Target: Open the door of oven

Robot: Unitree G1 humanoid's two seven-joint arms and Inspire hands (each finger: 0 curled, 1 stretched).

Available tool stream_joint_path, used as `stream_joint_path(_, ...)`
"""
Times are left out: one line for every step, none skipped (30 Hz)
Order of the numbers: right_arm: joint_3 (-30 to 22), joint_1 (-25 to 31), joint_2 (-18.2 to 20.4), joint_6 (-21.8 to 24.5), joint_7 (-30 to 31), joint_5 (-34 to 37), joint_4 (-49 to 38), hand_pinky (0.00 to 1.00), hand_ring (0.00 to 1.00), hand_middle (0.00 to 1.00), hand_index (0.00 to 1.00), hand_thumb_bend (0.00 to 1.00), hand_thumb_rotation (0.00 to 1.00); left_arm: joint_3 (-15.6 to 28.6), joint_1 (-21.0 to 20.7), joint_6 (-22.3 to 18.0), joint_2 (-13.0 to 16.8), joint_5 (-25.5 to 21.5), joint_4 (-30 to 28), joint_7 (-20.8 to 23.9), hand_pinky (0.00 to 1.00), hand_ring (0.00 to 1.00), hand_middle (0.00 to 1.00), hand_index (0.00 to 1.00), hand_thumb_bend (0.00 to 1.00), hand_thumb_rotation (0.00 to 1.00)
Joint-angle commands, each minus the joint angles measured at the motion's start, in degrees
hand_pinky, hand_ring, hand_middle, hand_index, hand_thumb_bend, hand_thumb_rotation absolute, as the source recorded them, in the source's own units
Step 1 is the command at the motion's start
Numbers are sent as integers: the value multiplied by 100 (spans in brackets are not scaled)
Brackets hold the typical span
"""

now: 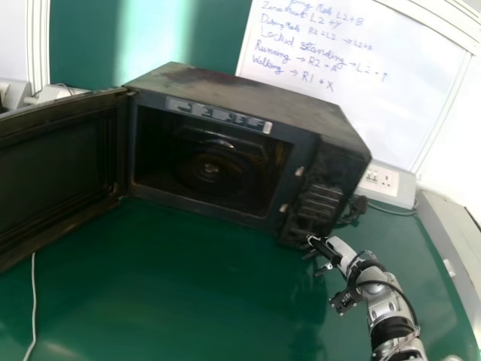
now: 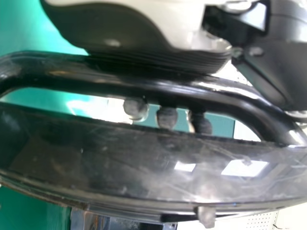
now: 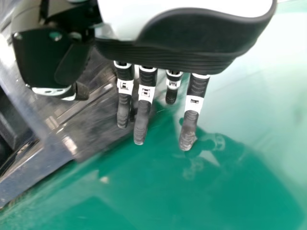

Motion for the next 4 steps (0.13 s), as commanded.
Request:
stream_joint_path(48, 313, -127, 225, 28, -116, 230, 46, 51, 64, 76, 53, 89, 1152, -808, 303, 881, -652, 603, 1791, 0, 0, 2, 5, 70, 86)
stream_joint_path(49, 313, -127, 227, 26, -116, 230, 46, 51, 64, 76, 54, 90, 1152, -835, 269, 875, -600, 592, 1808, 0, 0, 2, 5, 70, 86)
stream_joint_path(43, 313, -127, 222, 27, -110, 227, 47, 51, 64, 76, 53, 89, 1159, -859, 249, 869, -554, 587, 1814, 0, 0, 2, 5, 69, 87)
stream_joint_path(34, 314, -127, 217, 33, -101, 224, 48, 51, 64, 76, 53, 88, 1181, -887, 258, 870, -528, 604, 1777, 0, 0, 2, 5, 69, 87)
